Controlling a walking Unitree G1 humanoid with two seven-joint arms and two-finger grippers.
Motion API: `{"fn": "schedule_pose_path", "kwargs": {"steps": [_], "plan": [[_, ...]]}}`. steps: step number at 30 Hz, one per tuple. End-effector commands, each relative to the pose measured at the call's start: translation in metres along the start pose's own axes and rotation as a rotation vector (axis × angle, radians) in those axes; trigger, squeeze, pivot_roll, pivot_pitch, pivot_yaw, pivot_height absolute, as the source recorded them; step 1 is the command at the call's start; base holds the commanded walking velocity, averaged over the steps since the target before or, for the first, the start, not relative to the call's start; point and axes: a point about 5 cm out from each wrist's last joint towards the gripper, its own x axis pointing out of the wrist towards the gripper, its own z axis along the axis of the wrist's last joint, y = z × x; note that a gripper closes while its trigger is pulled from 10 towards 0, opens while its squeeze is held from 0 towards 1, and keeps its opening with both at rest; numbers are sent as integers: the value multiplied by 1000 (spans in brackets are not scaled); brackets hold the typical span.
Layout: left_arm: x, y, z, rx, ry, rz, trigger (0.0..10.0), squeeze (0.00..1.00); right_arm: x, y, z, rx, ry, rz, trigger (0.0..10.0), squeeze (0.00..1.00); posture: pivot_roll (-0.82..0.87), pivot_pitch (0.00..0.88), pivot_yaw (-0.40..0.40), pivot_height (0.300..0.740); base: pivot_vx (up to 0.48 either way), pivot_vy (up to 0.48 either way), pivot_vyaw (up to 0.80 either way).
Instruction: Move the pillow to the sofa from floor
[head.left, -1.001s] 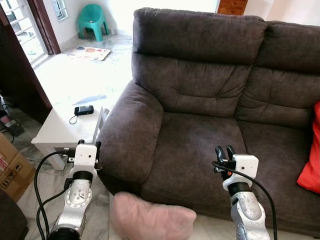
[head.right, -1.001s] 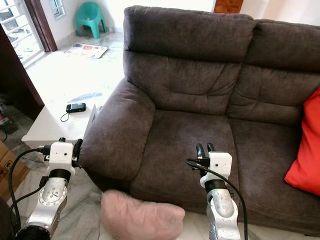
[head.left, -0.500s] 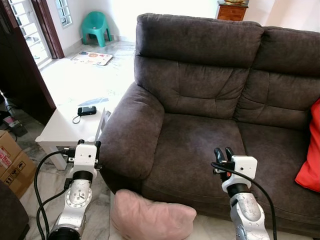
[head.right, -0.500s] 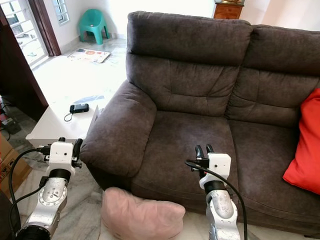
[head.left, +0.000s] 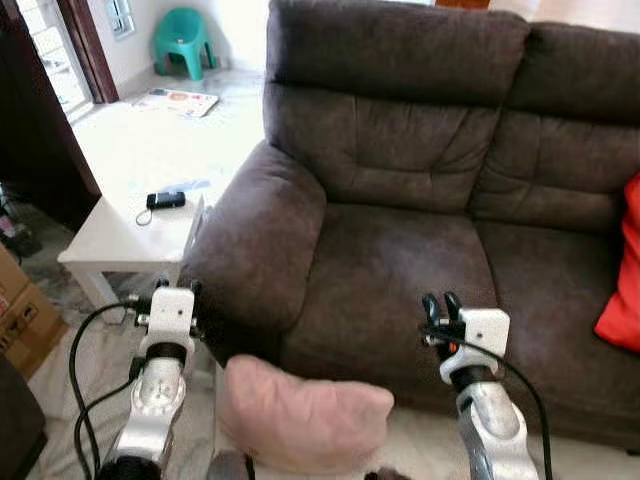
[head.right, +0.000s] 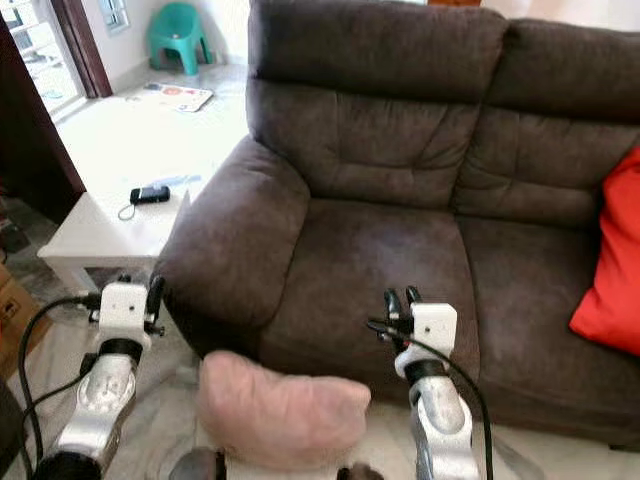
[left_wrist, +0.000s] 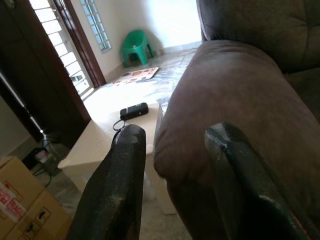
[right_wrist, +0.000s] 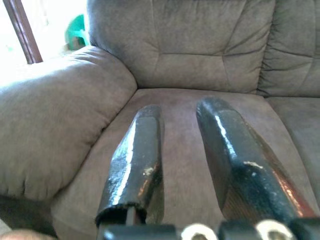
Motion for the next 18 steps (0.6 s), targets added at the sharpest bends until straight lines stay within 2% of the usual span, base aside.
{"fn": "schedule_pose_path", "kwargs": {"steps": [1, 18], "plan": [[0, 0, 0, -3, 7, 12, 10000, 0, 0, -2, 4, -6, -15, 1, 10000, 0, 51, 0, -66, 622, 0, 0, 0], [0, -2, 0, -14, 10, 6, 10000, 0, 0, -2, 4, -9, -9, 10, 10000, 0, 49, 0, -69, 622, 0, 0, 0]]}}
